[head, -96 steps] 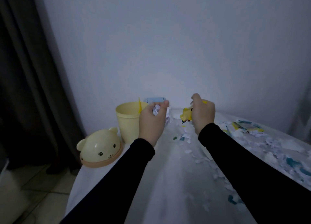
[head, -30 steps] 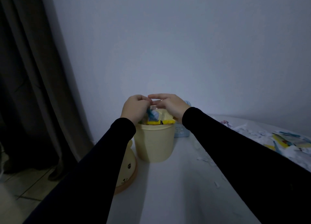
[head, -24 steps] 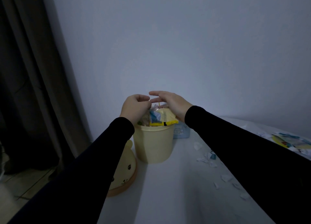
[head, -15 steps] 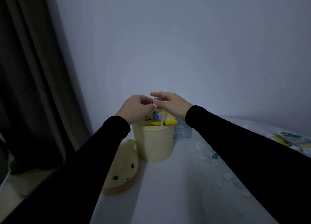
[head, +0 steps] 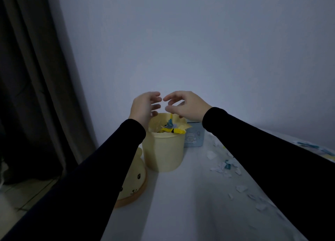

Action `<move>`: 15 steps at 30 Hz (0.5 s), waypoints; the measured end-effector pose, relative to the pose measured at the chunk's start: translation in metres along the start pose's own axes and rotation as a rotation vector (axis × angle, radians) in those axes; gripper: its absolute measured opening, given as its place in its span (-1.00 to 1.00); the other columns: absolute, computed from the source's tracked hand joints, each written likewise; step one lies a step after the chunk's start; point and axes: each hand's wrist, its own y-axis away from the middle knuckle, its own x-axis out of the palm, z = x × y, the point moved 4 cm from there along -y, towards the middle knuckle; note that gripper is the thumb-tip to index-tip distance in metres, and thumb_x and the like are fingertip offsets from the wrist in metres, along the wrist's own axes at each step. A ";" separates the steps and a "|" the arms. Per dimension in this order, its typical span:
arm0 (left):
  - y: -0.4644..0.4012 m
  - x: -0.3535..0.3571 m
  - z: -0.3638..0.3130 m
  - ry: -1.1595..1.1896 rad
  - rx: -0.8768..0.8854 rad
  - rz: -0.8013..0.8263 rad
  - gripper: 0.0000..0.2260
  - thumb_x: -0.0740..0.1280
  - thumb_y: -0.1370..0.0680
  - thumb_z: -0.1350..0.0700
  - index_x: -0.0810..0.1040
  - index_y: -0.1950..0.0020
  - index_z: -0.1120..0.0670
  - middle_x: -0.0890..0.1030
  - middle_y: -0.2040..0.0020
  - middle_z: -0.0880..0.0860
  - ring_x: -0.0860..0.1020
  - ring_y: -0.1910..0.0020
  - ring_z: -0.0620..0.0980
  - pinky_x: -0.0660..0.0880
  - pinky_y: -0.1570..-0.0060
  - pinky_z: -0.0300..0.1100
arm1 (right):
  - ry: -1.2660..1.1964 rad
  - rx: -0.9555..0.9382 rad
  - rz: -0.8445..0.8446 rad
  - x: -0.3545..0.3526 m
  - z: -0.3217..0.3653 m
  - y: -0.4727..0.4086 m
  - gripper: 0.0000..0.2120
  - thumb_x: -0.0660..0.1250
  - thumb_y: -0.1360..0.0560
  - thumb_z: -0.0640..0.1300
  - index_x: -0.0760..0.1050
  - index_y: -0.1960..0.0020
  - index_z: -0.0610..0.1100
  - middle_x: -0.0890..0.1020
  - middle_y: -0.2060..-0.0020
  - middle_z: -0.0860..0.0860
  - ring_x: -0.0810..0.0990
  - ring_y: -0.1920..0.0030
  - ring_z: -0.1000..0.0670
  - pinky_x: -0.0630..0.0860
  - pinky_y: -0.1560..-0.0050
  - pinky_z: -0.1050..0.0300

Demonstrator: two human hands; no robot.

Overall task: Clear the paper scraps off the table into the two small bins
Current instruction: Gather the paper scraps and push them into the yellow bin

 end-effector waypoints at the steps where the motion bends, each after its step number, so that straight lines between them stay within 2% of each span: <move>1: -0.001 0.003 0.001 0.115 -0.032 -0.004 -0.84 0.17 -0.53 0.18 0.55 0.08 0.12 0.57 0.15 0.06 0.49 0.25 -0.01 0.36 0.30 -0.21 | 0.033 -0.008 0.034 -0.002 0.002 0.002 -0.84 0.42 -0.43 -0.03 0.56 -0.01 0.09 0.59 0.14 0.15 0.54 0.19 0.14 0.43 0.08 0.21; 3: -0.001 0.009 0.003 0.250 -0.077 -0.011 -0.83 0.16 -0.53 0.16 0.55 0.11 0.14 0.55 0.21 0.06 0.46 0.33 -0.02 0.32 0.33 -0.22 | 0.157 0.008 0.154 -0.001 0.004 0.007 -0.83 0.45 -0.40 0.04 0.58 0.04 0.06 0.60 0.19 0.13 0.52 0.24 0.16 0.40 0.13 0.23; 5: -0.001 0.013 0.006 0.241 -0.085 -0.014 -0.82 0.17 -0.52 0.15 0.54 0.13 0.15 0.55 0.24 0.06 0.44 0.38 -0.03 0.31 0.36 -0.24 | 0.344 0.032 0.253 0.004 0.001 0.010 -0.80 0.47 -0.36 0.08 0.60 0.07 0.03 0.61 0.19 0.12 0.51 0.21 0.14 0.40 0.14 0.22; 8: -0.001 0.015 0.006 0.193 -0.060 0.000 -0.78 0.14 -0.56 0.11 0.53 0.16 0.15 0.53 0.29 0.06 0.42 0.43 -0.04 0.29 0.39 -0.24 | 0.444 0.075 0.260 0.010 -0.004 0.011 -0.81 0.47 -0.37 0.08 0.58 0.11 0.01 0.58 0.20 0.12 0.53 0.13 0.08 0.43 0.08 0.21; 10: -0.002 0.014 0.003 -0.004 0.009 0.050 -0.71 0.09 -0.60 0.08 0.53 0.18 0.14 0.53 0.32 0.07 0.40 0.44 -0.02 0.28 0.41 -0.22 | 0.434 0.094 0.237 0.014 -0.006 0.011 -0.86 0.46 -0.38 0.05 0.56 0.14 0.03 0.55 0.25 0.15 0.53 0.13 0.07 0.41 0.10 0.22; 13: 0.004 0.015 0.005 -0.582 0.186 0.185 -0.63 0.05 -0.63 0.00 0.56 0.17 0.10 0.59 0.29 0.05 0.47 0.37 0.00 0.35 0.35 -0.18 | 0.448 0.096 0.189 0.018 -0.004 0.012 -0.88 0.44 -0.41 -0.01 0.54 0.20 -0.02 0.56 0.26 0.08 0.53 0.16 0.04 0.38 0.18 0.24; 15: 0.011 0.016 0.009 -0.821 0.303 0.230 -0.61 0.04 -0.64 -0.04 0.57 0.16 0.09 0.62 0.22 0.05 0.51 0.29 0.00 0.40 0.25 -0.18 | 0.450 0.102 0.167 0.018 -0.003 0.015 -0.79 0.41 -0.43 -0.02 0.49 0.32 -0.05 0.52 0.34 0.07 0.51 0.22 0.03 0.34 0.31 0.28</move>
